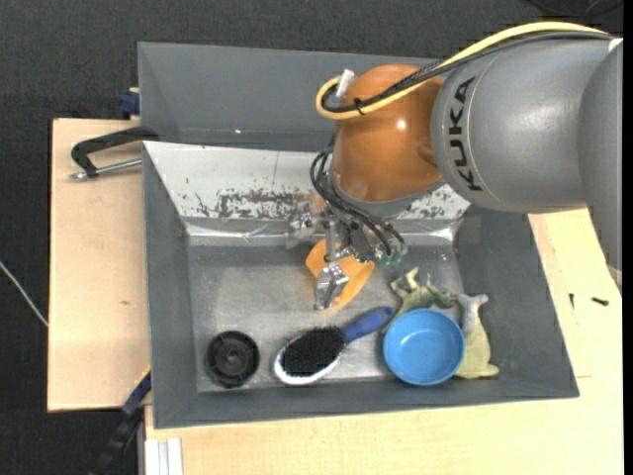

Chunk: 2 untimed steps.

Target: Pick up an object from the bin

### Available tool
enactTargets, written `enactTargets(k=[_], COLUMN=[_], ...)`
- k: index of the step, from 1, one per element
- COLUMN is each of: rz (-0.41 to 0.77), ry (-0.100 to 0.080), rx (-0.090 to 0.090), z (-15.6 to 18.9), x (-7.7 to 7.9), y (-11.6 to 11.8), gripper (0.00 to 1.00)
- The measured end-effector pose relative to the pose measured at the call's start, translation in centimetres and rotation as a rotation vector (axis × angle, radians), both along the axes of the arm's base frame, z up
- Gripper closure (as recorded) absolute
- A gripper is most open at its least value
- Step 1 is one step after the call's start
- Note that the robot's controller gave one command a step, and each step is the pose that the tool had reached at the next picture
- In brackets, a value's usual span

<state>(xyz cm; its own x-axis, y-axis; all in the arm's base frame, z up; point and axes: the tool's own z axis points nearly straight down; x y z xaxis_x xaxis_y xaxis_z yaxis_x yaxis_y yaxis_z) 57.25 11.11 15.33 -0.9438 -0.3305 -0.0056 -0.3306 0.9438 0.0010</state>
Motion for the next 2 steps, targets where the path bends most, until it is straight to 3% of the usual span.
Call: enactTargets(k=[1, 2], rz=[0.168, 0.709], ry=[0.009, -0.003], rx=[-0.004, -0.003], z=[-3.1, -7.7], x=[-5.5, -7.8], y=[-3.5, -3.6], gripper=[0.00, 0.00])
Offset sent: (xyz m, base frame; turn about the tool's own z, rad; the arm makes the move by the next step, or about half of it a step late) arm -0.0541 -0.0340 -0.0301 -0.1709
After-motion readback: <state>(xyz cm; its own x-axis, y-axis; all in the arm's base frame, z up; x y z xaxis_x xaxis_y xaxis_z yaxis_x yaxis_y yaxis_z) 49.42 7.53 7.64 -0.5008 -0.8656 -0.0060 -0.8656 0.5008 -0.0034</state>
